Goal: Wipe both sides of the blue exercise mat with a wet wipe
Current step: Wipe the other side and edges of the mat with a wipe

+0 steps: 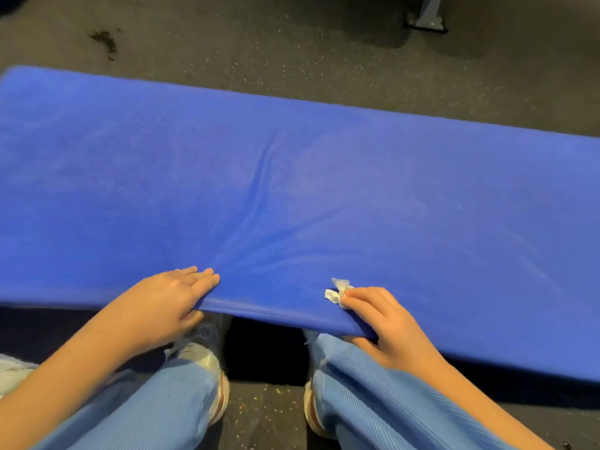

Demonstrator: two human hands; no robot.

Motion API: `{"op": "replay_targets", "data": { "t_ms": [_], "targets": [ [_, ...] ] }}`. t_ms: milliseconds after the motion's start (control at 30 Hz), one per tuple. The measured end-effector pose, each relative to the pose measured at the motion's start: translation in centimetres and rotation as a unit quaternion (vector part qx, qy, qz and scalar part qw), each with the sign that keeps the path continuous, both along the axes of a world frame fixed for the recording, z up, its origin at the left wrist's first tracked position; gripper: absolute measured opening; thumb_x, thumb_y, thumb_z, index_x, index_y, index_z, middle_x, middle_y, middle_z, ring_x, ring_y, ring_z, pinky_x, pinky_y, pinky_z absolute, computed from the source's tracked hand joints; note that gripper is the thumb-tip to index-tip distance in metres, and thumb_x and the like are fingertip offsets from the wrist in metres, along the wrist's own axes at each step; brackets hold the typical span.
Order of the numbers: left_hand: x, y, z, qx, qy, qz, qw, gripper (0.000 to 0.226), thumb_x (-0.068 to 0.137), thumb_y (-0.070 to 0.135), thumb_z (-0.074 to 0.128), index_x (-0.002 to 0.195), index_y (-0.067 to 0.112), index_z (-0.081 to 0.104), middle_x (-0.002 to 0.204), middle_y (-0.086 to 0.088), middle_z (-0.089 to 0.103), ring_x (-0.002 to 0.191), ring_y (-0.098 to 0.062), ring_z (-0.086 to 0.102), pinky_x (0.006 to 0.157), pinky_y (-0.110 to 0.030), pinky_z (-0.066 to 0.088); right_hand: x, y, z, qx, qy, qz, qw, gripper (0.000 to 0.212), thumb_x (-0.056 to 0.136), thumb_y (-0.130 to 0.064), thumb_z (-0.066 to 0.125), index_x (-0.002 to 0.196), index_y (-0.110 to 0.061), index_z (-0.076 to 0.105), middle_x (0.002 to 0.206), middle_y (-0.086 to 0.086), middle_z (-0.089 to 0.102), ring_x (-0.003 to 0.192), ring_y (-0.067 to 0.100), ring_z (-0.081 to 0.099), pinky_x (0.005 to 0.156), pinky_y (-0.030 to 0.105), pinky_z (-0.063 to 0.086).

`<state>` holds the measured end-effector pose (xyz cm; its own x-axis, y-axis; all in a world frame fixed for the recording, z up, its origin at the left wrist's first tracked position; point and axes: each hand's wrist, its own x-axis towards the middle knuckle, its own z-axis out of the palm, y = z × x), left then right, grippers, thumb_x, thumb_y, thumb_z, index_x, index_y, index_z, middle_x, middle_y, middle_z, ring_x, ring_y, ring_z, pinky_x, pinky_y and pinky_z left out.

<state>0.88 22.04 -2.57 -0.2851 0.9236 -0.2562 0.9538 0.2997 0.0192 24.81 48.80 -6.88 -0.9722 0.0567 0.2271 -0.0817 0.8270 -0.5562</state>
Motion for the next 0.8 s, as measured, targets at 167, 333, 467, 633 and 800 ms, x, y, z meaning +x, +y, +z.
{"op": "replay_targets", "data": {
  "t_ms": [167,333,467,633,800],
  "targets": [
    [0.0,-3.7,1.2,0.062,-0.006,0.077,0.995,0.084,0.031,0.019,0.1,0.105,0.018,0.059,0.097,0.001,0.075,0.082,-0.022,0.074,0.061,-0.028,0.056,-2.9,-1.2,1.6,-0.033,-0.047,0.076,0.995,0.041,0.085,-0.031,0.058,0.123,-0.016,0.054,0.121,-0.004,0.055,0.104,0.016,0.052,0.09,0.021,0.042],
    [1.4,-7.1,0.7,0.05,-0.052,0.138,0.988,0.075,0.043,0.02,0.098,0.109,0.02,0.063,0.104,0.002,0.074,0.09,-0.023,0.072,0.068,-0.028,0.056,-4.0,-2.1,2.0,-0.052,-0.1,0.147,0.983,0.042,0.077,-0.03,0.066,0.116,-0.016,0.059,0.116,-0.007,0.056,0.101,0.013,0.052,0.087,0.017,0.04],
    [2.0,-7.8,-0.4,-0.006,-0.149,0.213,0.966,0.078,0.071,0.044,0.08,0.139,0.038,0.042,0.14,0.025,0.038,0.133,-0.002,0.042,0.104,-0.028,0.041,-3.5,-2.5,1.9,-0.075,-0.153,0.165,0.971,0.046,0.074,-0.037,0.07,0.115,-0.018,0.061,0.116,-0.01,0.056,0.101,0.011,0.052,0.087,0.02,0.042],
    [-1.3,-5.1,0.9,-0.113,-0.278,0.265,0.917,0.083,0.04,0.106,0.025,0.105,0.06,0.049,0.125,0.041,0.044,0.12,0.014,0.043,0.104,-0.019,0.036,-4.4,-1.7,2.3,-0.114,-0.212,0.137,0.961,0.035,0.089,-0.039,0.051,0.115,-0.022,0.067,0.112,-0.007,0.06,0.1,0.005,0.053,0.086,0.016,0.04],
    [-3.5,1.7,-3.0,0.014,-0.234,0.272,0.933,0.049,0.099,0.043,0.045,0.145,0.026,0.042,0.154,0.012,0.031,0.141,-0.008,0.028,0.114,-0.025,0.021,-8.0,-3.4,1.1,-0.111,-0.18,0.024,0.977,0.031,0.087,-0.041,0.055,0.09,-0.019,0.076,0.082,0.002,0.061,0.069,0.017,0.056,0.062,0.028,0.045]
  ]
}}
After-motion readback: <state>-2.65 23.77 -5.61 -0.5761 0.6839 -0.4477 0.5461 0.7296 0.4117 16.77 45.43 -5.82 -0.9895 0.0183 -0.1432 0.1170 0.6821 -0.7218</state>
